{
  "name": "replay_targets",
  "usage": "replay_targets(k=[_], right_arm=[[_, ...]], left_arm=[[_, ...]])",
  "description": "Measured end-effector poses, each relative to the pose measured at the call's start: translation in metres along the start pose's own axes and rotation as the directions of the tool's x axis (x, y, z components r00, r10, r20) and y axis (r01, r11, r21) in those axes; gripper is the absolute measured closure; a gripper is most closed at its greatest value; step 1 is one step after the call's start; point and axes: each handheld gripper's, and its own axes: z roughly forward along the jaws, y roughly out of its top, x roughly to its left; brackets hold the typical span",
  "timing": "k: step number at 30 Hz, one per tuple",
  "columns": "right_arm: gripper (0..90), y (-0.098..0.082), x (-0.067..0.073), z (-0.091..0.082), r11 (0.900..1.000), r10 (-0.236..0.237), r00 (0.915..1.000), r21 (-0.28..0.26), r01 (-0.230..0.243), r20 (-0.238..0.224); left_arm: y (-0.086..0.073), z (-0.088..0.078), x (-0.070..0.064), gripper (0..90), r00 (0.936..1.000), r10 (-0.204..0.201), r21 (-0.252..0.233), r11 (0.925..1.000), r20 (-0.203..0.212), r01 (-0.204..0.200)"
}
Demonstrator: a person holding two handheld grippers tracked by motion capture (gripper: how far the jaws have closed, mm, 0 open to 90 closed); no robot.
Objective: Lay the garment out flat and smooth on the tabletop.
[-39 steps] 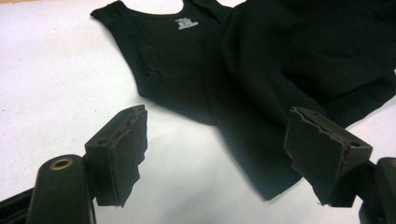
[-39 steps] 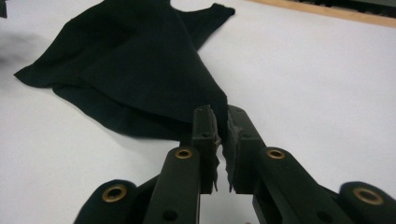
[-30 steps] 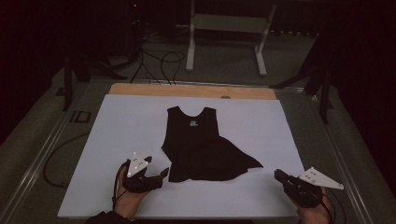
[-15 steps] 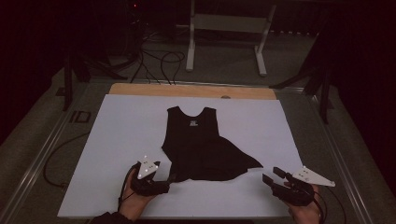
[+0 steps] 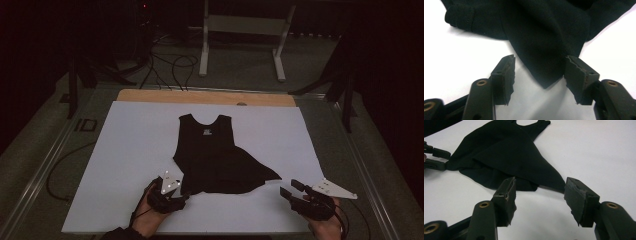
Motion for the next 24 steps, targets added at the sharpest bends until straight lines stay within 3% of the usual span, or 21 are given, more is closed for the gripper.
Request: replay_targets(k=[3, 15, 21, 24], right_arm=[[42.3, 0.0, 0.0, 0.0, 1.0, 0.001, 1.0, 0.003, -0.001, -0.002], [42.4, 0.0, 0.001, 0.002, 1.0, -0.007, 1.0, 0.011, 0.007, -0.004], [42.5, -0.001, 0.001, 0.002, 1.0, -0.008, 1.0, 0.013, 0.008, -0.006], [42.5, -0.001, 0.0, 0.002, 1.0, -0.006, 1.0, 0.013, 0.006, -0.007]], left_arm=[[0.0, 0.0, -0.001, 47.8, 0.9999, 0.015, 0.002, 0.9999, 0.006, -0.015], [0.001, -0.001, -0.001, 81.2, 0.9995, 0.015, 0.004, 0.9999, 0.026, -0.016], [0.003, -0.004, -0.002, 84.1, 0.9987, 0.048, -0.005, 0.9988, 0.016, -0.048], [0.005, -0.011, 0.0, 84.2, 0.9985, 0.051, -0.047, 0.9976, 0.021, -0.05]])
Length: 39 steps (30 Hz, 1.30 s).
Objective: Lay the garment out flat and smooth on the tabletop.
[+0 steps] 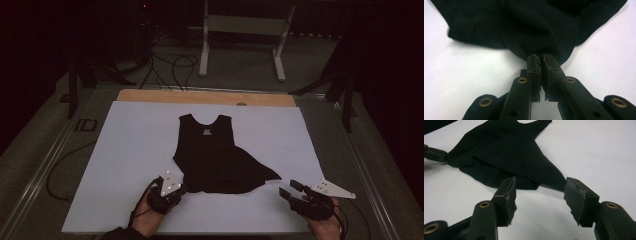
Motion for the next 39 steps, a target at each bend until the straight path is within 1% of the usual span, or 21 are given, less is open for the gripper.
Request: replay_targets(k=[2, 4, 7, 11, 15, 18, 22, 25, 28, 32, 36, 39], right_arm=[[42.5, 0.0, 0.0, 0.0, 1.0, 0.002, 1.0, 0.003, -0.001, -0.002], [42.5, 0.0, 0.0, 0.001, 1.0, -0.005, 1.0, 0.005, 0.005, 0.001], [42.5, 0.0, 0.001, 0.002, 1.0, -0.005, 1.0, 0.011, 0.005, -0.002], [42.5, -0.001, 0.001, 0.002, 1.0, -0.007, 1.0, 0.012, 0.007, 0.0], [42.5, -0.001, 0.001, 0.002, 1.0, -0.008, 1.0, 0.013, 0.008, 0.001], [42.5, -0.001, 0.001, 0.002, 1.0, -0.01, 1.0, 0.014, 0.01, 0.002], [42.5, -0.001, 0.0, 0.002, 1.0, -0.009, 0.9999, 0.013, 0.009, 0.006], [42.5, -0.001, 0.0, 0.002, 1.0, -0.01, 0.9999, 0.016, 0.01, 0.004], [42.5, -0.001, 0.001, 0.002, 1.0, -0.01, 0.9999, 0.018, 0.01, 0.003], [42.5, -0.001, 0.0, 0.002, 1.0, -0.012, 0.9999, 0.018, 0.012, 0.002], [42.5, -0.001, 0.001, 0.003, 1.0, -0.012, 0.9999, 0.021, 0.012, -0.002], [42.4, -0.001, 0.001, 0.003, 1.0, -0.012, 0.9999, 0.023, 0.012, -0.002]], left_arm=[[0.002, -0.006, 0.001, 84.2, 1.0, 0.006, -0.033, 0.9994, 0.004, -0.006], [0.003, -0.011, 0.002, 84.2, 1.0, 0.009, -0.055, 0.9984, 0.004, -0.009], [0.005, -0.017, 0.004, 84.2, 0.9999, 0.012, -0.081, 0.9967, 0.003, -0.012], [0.006, -0.024, 0.007, 84.2, 1.0, 0.005, -0.104, 0.9945, -0.002, -0.005], [0.006, -0.032, 0.012, 84.2, 0.9999, -0.015, -0.123, 0.9923, -0.007, 0.014], [0.004, -0.041, 0.017, 84.1, 0.9995, -0.03, -0.129, 0.9913, -0.006, 0.029], [-0.001, -0.055, 0.022, 84.1, 0.9988, -0.048, -0.149, 0.9878, -0.01, 0.046], [-0.006, -0.062, 0.027, 83.9, 0.9982, -0.059, -0.143, 0.988, -0.003, 0.058], [-0.011, -0.066, 0.03, 83.9, 0.9974, -0.071, -0.13, 0.9891, -0.008, 0.07], [-0.013, -0.071, 0.031, 83.9, 0.9971, -0.075, -0.129, 0.989, -0.015, 0.072], [-0.016, -0.073, 0.032, 83.9, 0.9974, -0.07, -0.12, 0.9905, -0.021, 0.067], [-0.021, -0.077, 0.035, 83.9, 0.9962, -0.08, -0.105, 0.9916, -0.035, 0.076]])
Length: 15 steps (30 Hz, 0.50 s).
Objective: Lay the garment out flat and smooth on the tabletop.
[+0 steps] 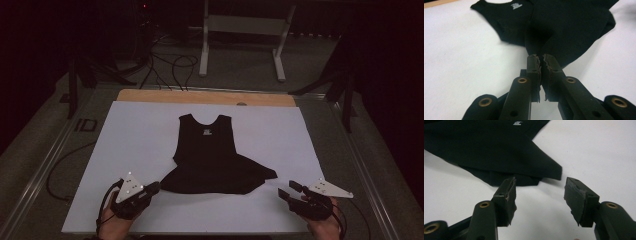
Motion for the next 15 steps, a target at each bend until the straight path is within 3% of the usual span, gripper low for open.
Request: replay_targets(k=[15], right_arm=[[42.5, 0.0, 0.002, 0.002, 1.0, -0.005, 1.0, 0.003, 0.005, -0.008]], left_arm=[[-0.015, -0.013, 0.02, 84.0, 0.9976, -0.054, 0.051, 0.9972, -0.044, 0.056]])
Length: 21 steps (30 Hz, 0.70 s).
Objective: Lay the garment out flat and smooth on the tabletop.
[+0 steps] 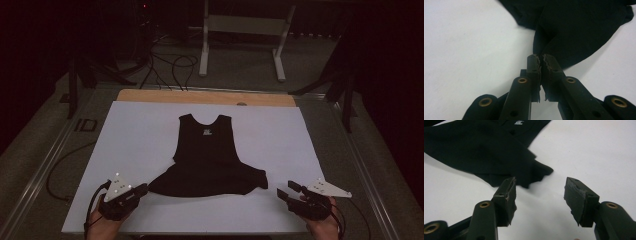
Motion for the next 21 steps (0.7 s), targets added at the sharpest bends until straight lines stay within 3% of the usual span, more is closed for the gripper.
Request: replay_targets(k=[11, 21], right_arm=[[42.5, 0.002, 0.009, 0.009, 0.999, -0.029, 0.9993, 0.021, 0.03, -0.023], [42.5, 0.002, 0.01, 0.01, 0.999, -0.035, 0.9991, 0.027, 0.035, -0.026]], left_arm=[[-0.013, -0.009, 0.012, 84.0, 0.9988, -0.04, 0.039, 0.9984, -0.029, 0.041], [-0.024, -0.024, 0.024, 84.0, 0.9945, -0.088, 0.041, 0.9951, -0.057, 0.09]])
